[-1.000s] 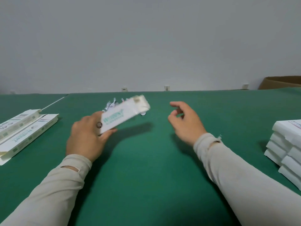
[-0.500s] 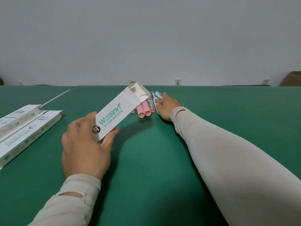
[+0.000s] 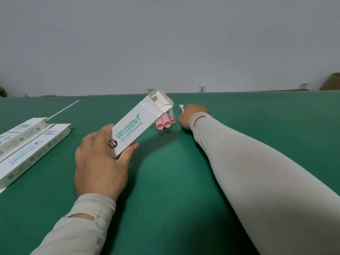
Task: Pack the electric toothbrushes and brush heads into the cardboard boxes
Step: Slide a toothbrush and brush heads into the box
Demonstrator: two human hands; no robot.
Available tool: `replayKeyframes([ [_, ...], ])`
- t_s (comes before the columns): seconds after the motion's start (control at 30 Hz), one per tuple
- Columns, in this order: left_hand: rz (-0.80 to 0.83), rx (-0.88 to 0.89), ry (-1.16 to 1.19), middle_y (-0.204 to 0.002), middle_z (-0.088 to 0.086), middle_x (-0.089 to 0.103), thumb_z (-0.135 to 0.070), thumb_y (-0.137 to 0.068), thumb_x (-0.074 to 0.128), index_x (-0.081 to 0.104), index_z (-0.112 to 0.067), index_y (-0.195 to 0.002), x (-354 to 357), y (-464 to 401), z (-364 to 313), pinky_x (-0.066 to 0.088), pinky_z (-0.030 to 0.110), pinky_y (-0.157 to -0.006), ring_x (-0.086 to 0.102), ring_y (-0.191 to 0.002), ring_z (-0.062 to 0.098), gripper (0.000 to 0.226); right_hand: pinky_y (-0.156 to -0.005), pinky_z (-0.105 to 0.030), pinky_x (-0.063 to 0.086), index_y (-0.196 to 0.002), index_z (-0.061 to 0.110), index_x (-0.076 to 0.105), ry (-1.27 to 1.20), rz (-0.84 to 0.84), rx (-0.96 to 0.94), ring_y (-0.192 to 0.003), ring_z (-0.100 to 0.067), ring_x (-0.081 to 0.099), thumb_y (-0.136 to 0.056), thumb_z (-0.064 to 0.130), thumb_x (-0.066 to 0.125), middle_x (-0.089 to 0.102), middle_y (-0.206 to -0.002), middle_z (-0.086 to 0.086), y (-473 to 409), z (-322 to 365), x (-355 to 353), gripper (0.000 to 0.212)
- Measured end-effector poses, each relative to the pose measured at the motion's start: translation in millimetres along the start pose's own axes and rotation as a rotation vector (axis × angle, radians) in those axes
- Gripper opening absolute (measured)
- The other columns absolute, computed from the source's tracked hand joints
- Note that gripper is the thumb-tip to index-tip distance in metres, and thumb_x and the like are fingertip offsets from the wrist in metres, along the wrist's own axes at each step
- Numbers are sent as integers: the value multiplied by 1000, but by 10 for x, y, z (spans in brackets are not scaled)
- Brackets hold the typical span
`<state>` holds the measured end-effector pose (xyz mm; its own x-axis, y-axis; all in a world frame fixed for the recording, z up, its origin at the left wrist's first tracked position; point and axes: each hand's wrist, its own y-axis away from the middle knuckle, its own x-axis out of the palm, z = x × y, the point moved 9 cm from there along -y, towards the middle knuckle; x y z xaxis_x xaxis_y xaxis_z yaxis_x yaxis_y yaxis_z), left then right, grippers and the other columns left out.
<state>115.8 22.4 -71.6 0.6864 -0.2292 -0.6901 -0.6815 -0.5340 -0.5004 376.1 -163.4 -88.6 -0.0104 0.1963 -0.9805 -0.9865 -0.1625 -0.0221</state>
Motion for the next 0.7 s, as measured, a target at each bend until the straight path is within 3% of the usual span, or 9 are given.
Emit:
replayKeyframes([
  [0.07,22,9,-1,-125,6,57,-57,-83,65,53,-31,-134,1,8,-27,35,39,-93,46,-117,32,58,-65,-31,45,-132,26,58,48,12,4,-93,-30,56,-97,29,42,62,-98,-6,242,-156,-14,40],
  [0.13,52,31,-6,-124,8,57,-56,-84,65,53,-30,-133,7,23,-67,35,41,-94,46,-117,34,57,-68,-32,45,-134,30,57,42,-13,-12,-93,-30,50,-96,29,40,54,-85,-4,635,-372,-59,42],
  [0.27,127,96,27,-122,8,59,-56,-83,67,55,-32,-132,34,54,-191,39,44,-94,48,-115,36,55,-83,-38,45,-134,16,55,46,-52,-57,-112,-30,47,-96,32,39,55,-119,-9,1607,-854,-152,44],
  [0.37,172,180,5,-121,10,61,-54,-83,69,55,-27,-133,63,137,-320,40,47,-97,49,-113,36,59,-85,-37,45,-129,10,53,85,-42,-50,-103,-27,45,-95,34,40,52,-112,-9,2210,-1252,-236,43],
  [0.5,200,265,35,-125,12,60,-50,-81,74,57,-22,-131,110,351,-627,39,48,-100,48,-115,36,60,-93,-37,47,-136,19,51,69,-105,-63,-109,-26,49,-95,37,41,55,-120,-4,2671,-1541,-363,46],
  [0.7,175,218,170,-136,11,51,-45,-77,78,59,-21,-128,175,725,-1096,31,39,-107,42,-125,34,59,-105,-36,37,-119,29,68,74,-228,-46,-132,-23,39,-89,53,55,44,-147,3,2652,-1619,-460,40],
])
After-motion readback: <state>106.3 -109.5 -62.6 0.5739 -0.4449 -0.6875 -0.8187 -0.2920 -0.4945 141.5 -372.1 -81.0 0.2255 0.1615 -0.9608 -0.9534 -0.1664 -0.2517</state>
